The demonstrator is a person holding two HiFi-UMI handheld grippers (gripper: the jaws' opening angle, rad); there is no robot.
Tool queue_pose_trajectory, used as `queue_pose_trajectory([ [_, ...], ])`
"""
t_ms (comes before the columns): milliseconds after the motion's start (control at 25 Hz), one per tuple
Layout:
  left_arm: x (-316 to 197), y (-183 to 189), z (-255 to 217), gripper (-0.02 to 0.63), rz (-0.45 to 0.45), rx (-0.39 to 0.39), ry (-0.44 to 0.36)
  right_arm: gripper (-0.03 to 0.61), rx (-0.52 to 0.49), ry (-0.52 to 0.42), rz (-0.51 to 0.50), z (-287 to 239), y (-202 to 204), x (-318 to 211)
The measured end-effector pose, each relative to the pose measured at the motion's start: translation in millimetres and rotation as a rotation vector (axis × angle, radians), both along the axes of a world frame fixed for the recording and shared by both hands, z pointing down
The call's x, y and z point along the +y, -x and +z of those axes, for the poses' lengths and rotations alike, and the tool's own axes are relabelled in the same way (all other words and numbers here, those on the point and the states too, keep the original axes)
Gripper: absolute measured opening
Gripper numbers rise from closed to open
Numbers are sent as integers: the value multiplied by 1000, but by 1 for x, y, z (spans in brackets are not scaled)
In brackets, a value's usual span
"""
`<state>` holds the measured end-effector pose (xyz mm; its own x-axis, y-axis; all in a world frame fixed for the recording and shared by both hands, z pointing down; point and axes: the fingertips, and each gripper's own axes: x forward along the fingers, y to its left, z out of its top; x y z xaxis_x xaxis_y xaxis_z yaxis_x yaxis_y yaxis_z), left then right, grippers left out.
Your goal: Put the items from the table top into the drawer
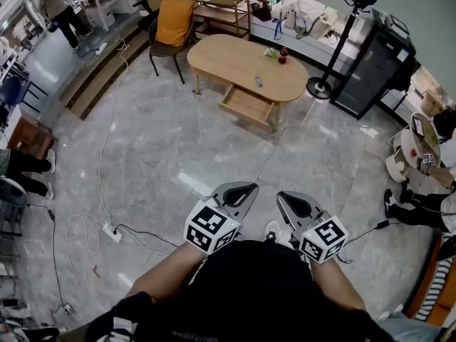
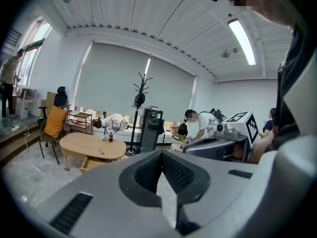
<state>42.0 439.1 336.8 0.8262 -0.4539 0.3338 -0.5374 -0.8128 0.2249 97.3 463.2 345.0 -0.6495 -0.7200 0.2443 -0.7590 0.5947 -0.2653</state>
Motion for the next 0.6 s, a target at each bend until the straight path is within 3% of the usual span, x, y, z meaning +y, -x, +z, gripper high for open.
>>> queue_pose_trajectory([
  [320,5,13,6,2,1,3,19,5,56,5,0,7,15,0],
  [600,7,58,10,2,-31,7,20,5,71,29,-50,15,60,7],
])
